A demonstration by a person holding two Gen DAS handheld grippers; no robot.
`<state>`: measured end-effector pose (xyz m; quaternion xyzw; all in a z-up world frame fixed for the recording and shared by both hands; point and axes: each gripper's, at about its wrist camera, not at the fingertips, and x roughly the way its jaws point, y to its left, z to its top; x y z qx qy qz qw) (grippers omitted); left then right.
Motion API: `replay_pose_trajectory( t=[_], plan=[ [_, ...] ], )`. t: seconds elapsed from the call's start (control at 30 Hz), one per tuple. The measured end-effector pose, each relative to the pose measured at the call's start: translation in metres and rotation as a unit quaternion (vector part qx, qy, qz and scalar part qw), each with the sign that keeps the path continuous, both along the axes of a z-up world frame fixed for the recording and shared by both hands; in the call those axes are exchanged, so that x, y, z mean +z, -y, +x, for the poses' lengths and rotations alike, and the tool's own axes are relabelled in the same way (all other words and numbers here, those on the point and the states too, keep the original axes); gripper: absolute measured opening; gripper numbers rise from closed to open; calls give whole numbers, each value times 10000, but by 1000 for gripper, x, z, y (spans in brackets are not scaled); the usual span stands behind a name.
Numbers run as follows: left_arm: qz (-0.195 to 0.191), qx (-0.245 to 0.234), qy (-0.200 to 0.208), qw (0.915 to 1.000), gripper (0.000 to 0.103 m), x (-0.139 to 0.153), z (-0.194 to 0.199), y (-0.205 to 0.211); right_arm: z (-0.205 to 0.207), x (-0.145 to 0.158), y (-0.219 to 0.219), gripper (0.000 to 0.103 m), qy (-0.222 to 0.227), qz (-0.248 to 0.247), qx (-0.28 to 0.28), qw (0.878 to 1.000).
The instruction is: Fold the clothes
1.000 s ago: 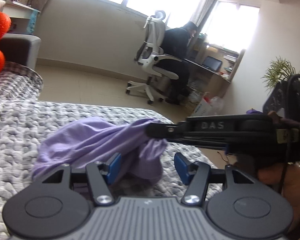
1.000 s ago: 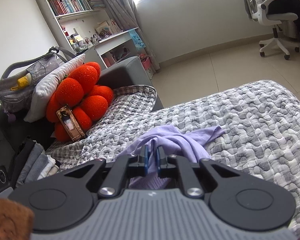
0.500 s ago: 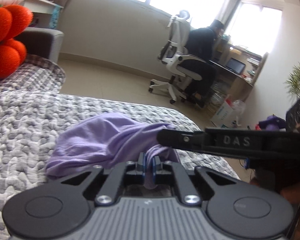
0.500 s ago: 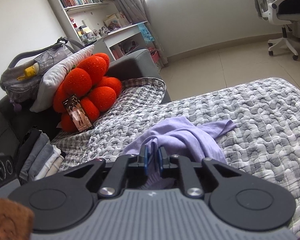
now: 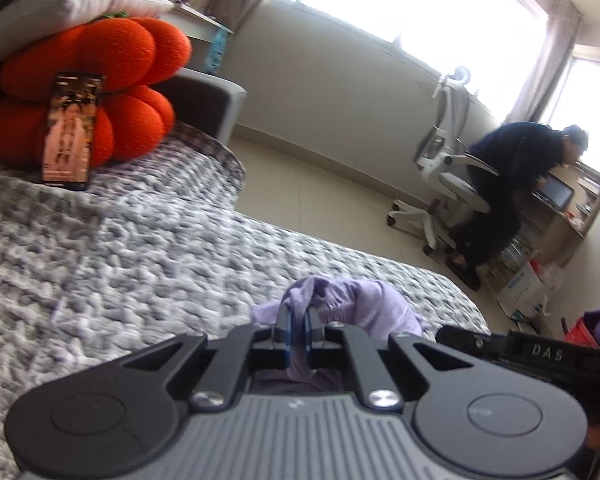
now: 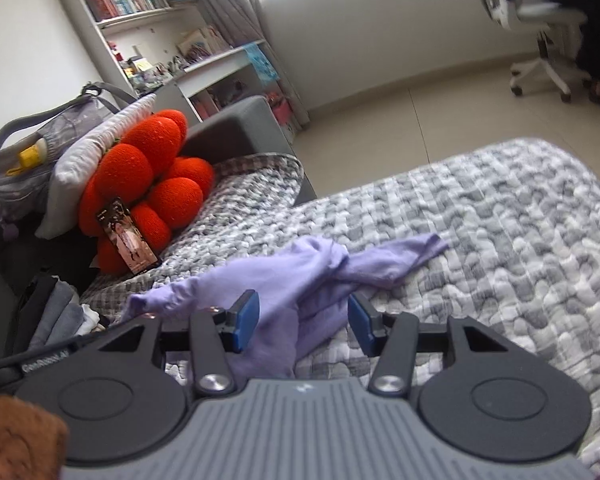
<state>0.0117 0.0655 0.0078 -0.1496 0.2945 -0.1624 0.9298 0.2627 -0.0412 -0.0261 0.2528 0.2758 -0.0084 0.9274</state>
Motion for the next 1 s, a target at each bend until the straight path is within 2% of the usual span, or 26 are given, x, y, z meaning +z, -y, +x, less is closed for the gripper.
replay_pose_trajectory(
  t=[0.1, 0.2, 0.47, 0.5, 0.57, 0.6, 0.83, 1.0],
  plan=[
    [-124, 91, -78, 9999, 5, -1, 2, -9, 4, -4, -3, 53, -87, 263, 127, 9995],
    [-252, 83, -182, 9995, 6, -3, 3, -13, 6, -3, -12, 53, -34, 315, 291, 9991],
    [-54, 35, -200, 9998, 6, -8, 4, -9, 20, -4, -27, 53, 108, 349, 301, 9989],
    [-49, 40, -213, 9998, 6, -8, 5, -10, 22, -5, -26, 49, 113, 360, 260, 9990],
    [-42, 87, -219, 9997, 6, -8, 5, -12, 27, -8, -25, 11, 123, 382, 176, 9990],
    [-41, 134, -209, 9997, 6, -8, 5, -13, 28, -7, -24, 5, 147, 387, 131, 9991],
    [-35, 463, -142, 9988, 6, -4, 5, -25, 3, 12, -11, 3, 587, 351, -166, 9975],
    [100, 774, 82, 9969, 5, 6, 0, -36, -23, 28, -11, 3, 814, 308, -16, 9962]
  ],
)
